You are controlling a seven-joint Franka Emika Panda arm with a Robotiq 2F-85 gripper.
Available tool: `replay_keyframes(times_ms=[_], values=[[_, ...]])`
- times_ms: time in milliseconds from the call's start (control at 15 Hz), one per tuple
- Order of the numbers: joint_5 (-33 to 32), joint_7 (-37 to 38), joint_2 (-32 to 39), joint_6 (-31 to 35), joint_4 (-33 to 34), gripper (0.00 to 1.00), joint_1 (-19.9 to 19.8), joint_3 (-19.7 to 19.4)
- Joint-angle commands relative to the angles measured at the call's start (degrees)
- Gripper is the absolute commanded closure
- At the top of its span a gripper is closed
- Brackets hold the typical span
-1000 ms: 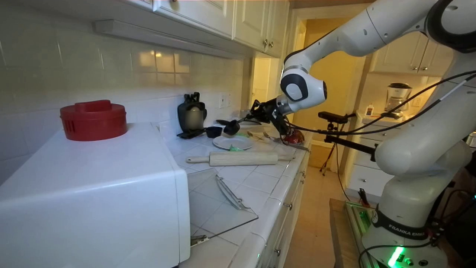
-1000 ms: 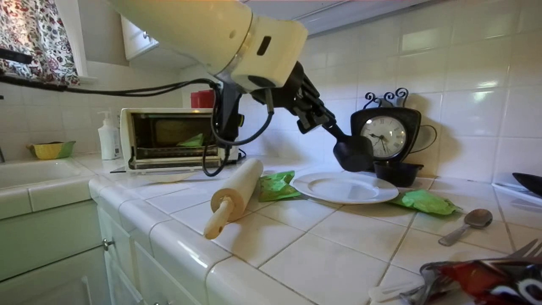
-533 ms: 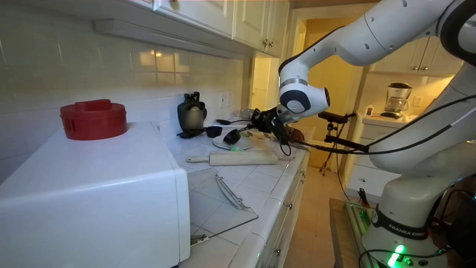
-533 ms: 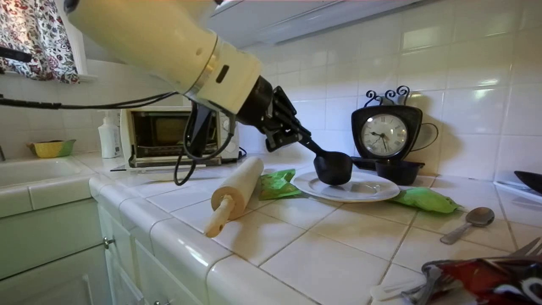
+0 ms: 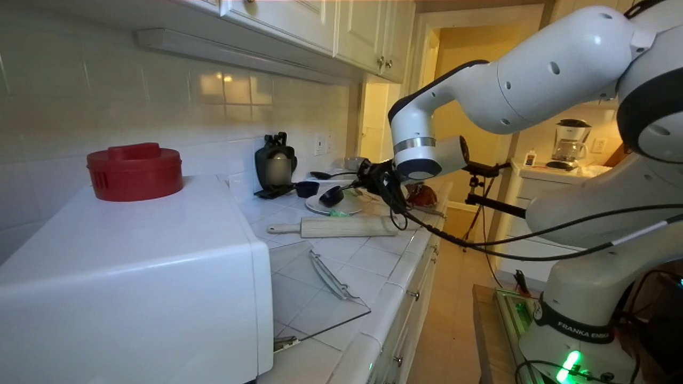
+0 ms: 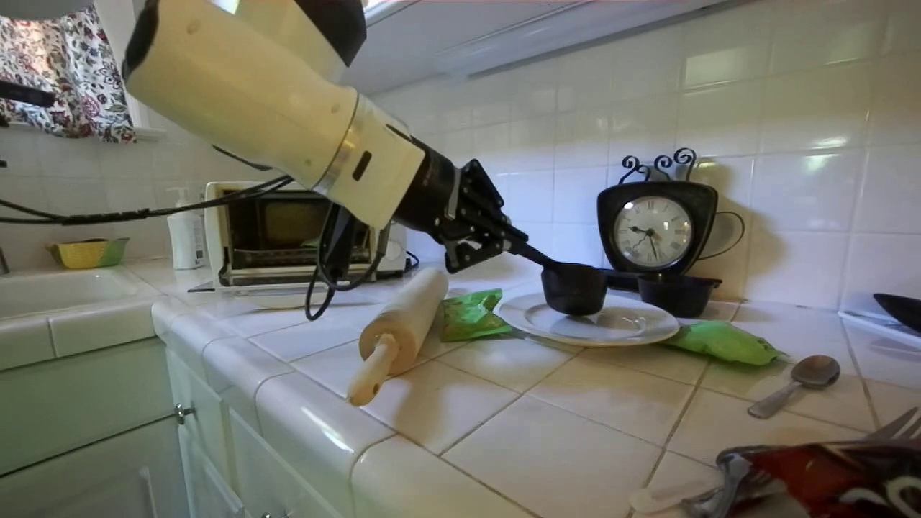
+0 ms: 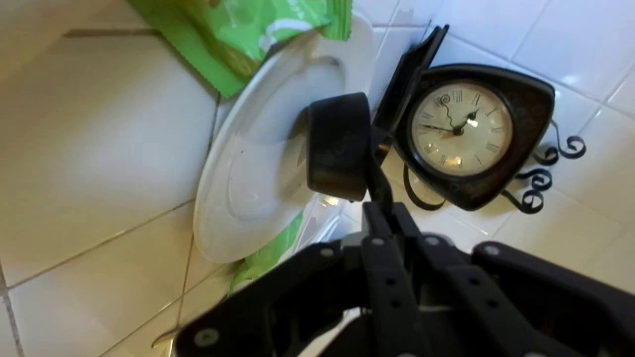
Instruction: Put the black pot on the white plate
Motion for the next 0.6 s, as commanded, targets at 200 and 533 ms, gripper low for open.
replay_keyframes(times_ms=[200, 533], values=[[-0.03, 20.55, -19.47, -1.67, -4.75, 0.98, -1.26, 4.69], [-0.03, 29.36, -28.49, -8.41, -5.44, 0.98, -2.83, 9.15]])
